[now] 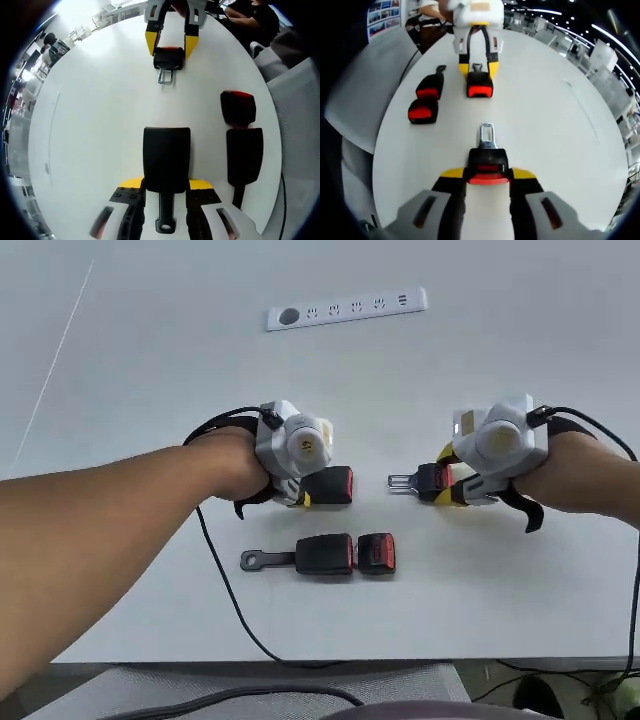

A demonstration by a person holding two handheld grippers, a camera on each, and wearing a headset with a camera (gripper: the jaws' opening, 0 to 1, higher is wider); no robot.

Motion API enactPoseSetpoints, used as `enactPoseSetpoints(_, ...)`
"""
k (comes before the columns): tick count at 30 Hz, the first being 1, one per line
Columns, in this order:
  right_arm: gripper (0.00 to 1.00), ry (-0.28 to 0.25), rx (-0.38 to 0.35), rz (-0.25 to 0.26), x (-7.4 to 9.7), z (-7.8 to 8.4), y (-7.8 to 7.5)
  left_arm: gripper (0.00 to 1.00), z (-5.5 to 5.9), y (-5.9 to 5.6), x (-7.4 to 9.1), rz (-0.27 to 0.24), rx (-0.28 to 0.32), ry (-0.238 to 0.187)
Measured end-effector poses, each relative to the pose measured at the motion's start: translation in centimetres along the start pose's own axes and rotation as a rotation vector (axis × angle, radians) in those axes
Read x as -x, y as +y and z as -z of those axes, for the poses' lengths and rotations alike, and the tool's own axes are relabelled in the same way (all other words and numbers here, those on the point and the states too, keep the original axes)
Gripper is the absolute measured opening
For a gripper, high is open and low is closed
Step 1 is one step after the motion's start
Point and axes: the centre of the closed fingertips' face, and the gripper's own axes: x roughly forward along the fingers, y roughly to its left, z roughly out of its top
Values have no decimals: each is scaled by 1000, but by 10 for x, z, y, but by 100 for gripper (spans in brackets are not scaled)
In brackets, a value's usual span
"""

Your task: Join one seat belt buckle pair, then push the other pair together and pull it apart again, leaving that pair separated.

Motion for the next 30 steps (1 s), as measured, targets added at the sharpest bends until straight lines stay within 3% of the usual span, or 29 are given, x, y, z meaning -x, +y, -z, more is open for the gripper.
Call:
enactPoseSetpoints(7,33,43,-16,30,19,33,-5,31,0,-2,3,-24,46,-13)
enactPoseSetpoints(14,33,81,-7,32,34,57,-4,31,-3,-4,4,-58,-4,21)
enactPoseSetpoints(17,33,93,-17,43,37,63,-6,32,-2,-2,5,-64,-22,15)
enactPoseSetpoints(21,35,125,4,69,38,72,-4,33,3,0,6,-85,67,-5)
enactPoseSetpoints(24,39,109,-11,101,41,71,-7,38,9,0,10,-107,101,-21)
enactPoseSetpoints(30,44,102,-41,129,45,75,2,43,24,-7,23,-144,157,-48)
